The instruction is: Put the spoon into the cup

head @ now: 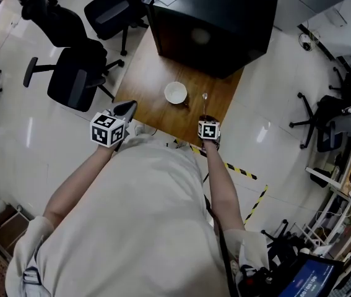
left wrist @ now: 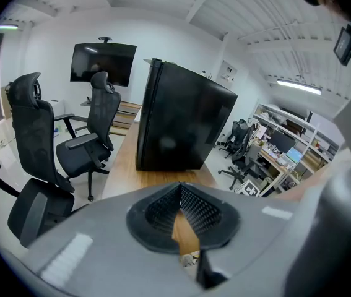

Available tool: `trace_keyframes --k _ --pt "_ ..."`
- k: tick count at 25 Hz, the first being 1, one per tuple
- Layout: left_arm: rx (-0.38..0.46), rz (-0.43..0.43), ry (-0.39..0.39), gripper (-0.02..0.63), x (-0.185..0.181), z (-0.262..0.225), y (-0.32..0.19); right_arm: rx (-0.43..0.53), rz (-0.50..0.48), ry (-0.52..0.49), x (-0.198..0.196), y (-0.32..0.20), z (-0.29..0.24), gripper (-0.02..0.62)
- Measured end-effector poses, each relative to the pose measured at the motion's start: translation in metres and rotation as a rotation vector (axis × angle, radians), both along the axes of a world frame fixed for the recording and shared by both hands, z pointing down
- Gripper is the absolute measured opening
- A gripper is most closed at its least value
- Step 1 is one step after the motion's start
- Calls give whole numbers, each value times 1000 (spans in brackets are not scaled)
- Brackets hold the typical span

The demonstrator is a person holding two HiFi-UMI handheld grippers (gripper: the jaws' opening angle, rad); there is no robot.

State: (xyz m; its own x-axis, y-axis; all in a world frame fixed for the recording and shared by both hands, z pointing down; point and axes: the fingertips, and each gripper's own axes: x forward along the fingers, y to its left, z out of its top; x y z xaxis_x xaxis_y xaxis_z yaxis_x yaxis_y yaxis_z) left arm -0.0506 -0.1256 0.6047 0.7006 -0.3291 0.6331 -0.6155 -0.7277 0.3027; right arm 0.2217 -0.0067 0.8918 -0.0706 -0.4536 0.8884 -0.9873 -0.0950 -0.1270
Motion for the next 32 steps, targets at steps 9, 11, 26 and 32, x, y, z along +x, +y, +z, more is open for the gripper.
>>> trace_keyframes --k 9,11,26,32 --pt "-14 14 22 0 2 3 6 86 49 -52 7 6 -36 129" --pt "-17 17 27 0 3 5 7 106 56 -59 7 7 -46 129" --pt "-34 31 56 0 9 9 8 198 4 -76 -9 -2 -102 127" --pt "-34 26 58 0 8 10 5 213 -25 -72 -13 -10 -113 127"
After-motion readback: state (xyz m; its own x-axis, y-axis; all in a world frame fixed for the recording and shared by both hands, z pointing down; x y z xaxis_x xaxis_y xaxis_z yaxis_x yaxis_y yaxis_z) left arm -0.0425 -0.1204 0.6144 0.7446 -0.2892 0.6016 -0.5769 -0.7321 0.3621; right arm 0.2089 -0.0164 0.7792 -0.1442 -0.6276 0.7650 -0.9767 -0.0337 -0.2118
